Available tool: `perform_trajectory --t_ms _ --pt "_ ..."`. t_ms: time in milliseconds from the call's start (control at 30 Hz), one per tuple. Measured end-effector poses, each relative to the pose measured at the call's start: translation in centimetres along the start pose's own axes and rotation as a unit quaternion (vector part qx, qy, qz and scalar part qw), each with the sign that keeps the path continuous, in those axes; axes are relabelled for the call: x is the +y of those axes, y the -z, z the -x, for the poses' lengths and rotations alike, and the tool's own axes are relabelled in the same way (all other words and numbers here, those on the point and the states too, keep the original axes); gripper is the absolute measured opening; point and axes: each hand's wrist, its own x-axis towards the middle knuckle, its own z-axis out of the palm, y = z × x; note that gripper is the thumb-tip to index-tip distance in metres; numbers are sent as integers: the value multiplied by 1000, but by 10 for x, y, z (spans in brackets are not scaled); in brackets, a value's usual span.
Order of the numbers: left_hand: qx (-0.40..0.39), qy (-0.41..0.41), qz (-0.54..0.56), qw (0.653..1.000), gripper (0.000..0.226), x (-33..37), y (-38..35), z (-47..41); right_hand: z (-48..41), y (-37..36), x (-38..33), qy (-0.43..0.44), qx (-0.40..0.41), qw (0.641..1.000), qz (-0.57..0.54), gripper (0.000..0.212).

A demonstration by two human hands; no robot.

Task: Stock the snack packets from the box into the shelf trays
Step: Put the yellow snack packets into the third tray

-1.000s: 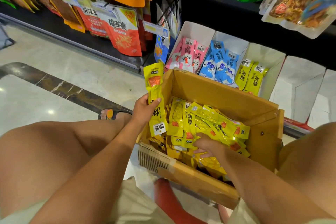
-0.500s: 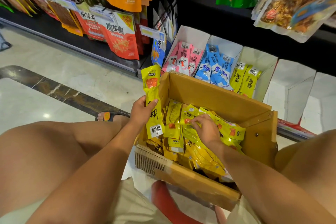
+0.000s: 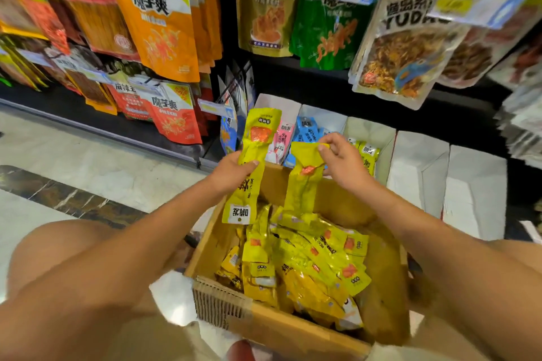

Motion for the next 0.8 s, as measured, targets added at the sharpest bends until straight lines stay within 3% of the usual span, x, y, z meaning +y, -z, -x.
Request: perform_trajectory --t_ms 67,167,333,433,567,667,733,800 --pt "-57 4 -9 998 53 23 -4 -2 -4 23 -17 5 13 999 -39 8" --pt "-94 -4 -7 996 52 46 -26 -4 -4 46 -30 -4 24 994 -107 7" --pt "-155 -7 -7 988 89 42 -67 -12 -7 57 -16 -99 71 967 -222 15" --pt "-186 13 15 982 44 32 -84 -24 -12 54 0 -131 98 958 -235 18" --pt "-172 12 42 984 39 31 -90 -39 -20 49 16 -158 83 944 -278 27" --pt "-147 18 49 988 43 32 -83 -48 -16 43 24 -201 -4 936 -290 42" --pt "-145 9 55 988 41 35 -80 -49 -9 37 27 -215 -65 948 -224 54" --pt "-149 5 67 987 39 35 -79 -52 -4 32 31 -206 -103 962 -143 42"
